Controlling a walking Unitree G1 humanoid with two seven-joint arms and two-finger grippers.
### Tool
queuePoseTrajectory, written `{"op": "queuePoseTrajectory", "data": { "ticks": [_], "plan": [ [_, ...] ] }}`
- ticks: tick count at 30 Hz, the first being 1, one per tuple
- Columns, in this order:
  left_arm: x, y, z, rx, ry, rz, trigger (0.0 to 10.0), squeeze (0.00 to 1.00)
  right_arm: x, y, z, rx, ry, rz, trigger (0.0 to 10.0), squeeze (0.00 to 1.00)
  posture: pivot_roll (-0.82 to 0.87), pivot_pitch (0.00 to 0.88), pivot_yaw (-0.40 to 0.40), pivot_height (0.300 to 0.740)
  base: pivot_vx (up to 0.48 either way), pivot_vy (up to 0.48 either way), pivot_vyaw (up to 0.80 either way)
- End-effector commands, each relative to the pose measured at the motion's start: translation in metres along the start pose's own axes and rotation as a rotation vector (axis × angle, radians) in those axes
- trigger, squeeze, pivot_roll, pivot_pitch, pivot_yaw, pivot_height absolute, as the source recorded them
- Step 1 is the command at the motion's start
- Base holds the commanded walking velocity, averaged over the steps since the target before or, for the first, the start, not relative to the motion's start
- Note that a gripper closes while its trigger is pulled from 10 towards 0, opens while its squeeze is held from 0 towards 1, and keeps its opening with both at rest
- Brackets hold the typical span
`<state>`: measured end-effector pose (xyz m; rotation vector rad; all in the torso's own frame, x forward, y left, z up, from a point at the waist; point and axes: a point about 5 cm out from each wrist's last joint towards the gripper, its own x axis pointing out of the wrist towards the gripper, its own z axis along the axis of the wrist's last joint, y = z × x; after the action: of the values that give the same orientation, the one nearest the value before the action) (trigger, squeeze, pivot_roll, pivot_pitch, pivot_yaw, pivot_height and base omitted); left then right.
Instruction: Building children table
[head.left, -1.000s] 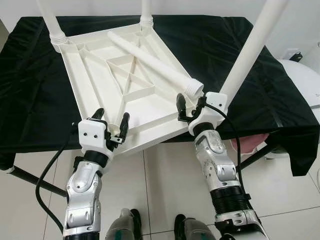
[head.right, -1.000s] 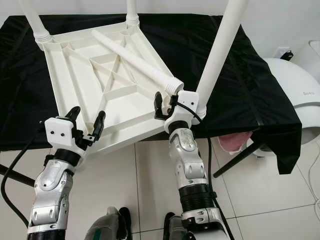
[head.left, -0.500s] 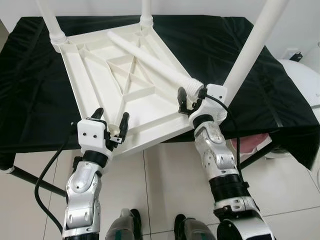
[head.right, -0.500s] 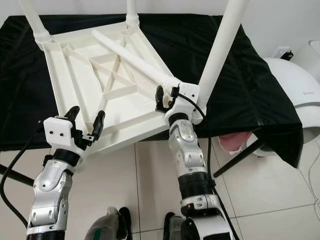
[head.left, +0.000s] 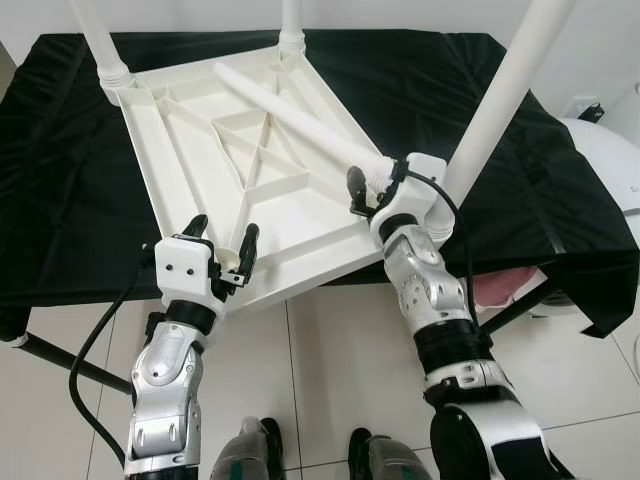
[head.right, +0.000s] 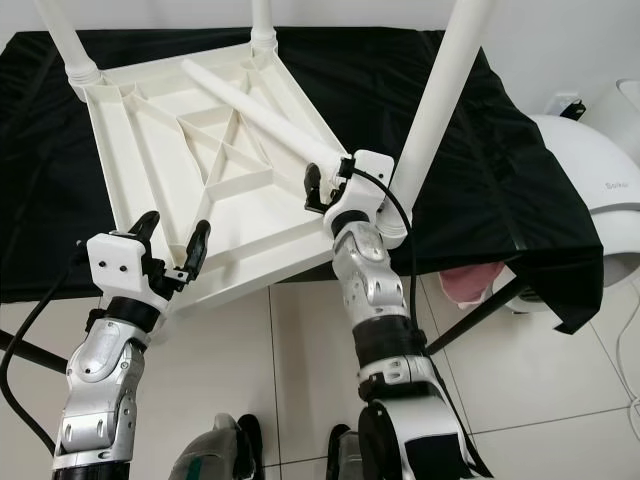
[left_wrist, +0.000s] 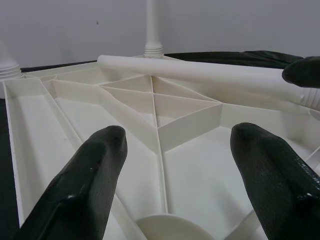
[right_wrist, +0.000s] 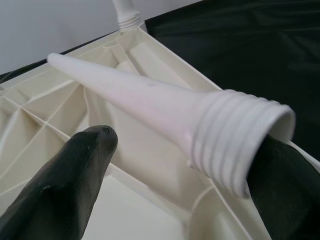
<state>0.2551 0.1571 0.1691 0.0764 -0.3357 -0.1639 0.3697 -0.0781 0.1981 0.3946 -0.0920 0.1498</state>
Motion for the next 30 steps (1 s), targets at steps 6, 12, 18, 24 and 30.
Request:
{"op": "queuePoseTrajectory", "data": {
  "ticks": [6,12,18,24,30],
  "plan": [
    [-0.001,0.001,0.001,-0.025,0.001,0.128,10.0,0.00,0.000,0.000,-0.007,0.035,0.063,0.047,10.0,0.00,0.04,0.159,-0.047,0.740,0.000,0.000,0.00],
    [-0.001,0.000,0.001,-0.024,-0.001,0.128,10.0,0.00,0.003,-0.002,-0.007,0.054,0.095,0.063,10.0,0.00,0.04,0.154,-0.050,0.740,0.000,0.000,0.00],
    [-0.001,0.000,0.002,-0.022,-0.002,0.129,10.0,0.00,0.011,-0.012,-0.005,0.045,0.136,0.085,10.0,0.00,0.04,0.154,-0.050,0.740,0.000,0.000,0.00],
    [0.000,0.000,0.002,-0.023,-0.004,0.128,10.0,0.00,0.017,-0.013,-0.007,0.063,0.175,0.129,6.8,0.00,0.05,0.144,-0.047,0.740,0.000,0.000,0.00],
    [0.001,0.000,0.003,-0.021,-0.009,0.127,10.0,0.00,0.019,-0.012,-0.012,0.091,0.226,0.188,0.0,0.00,0.05,0.148,-0.044,0.740,0.000,0.000,0.00]
  ]
}}
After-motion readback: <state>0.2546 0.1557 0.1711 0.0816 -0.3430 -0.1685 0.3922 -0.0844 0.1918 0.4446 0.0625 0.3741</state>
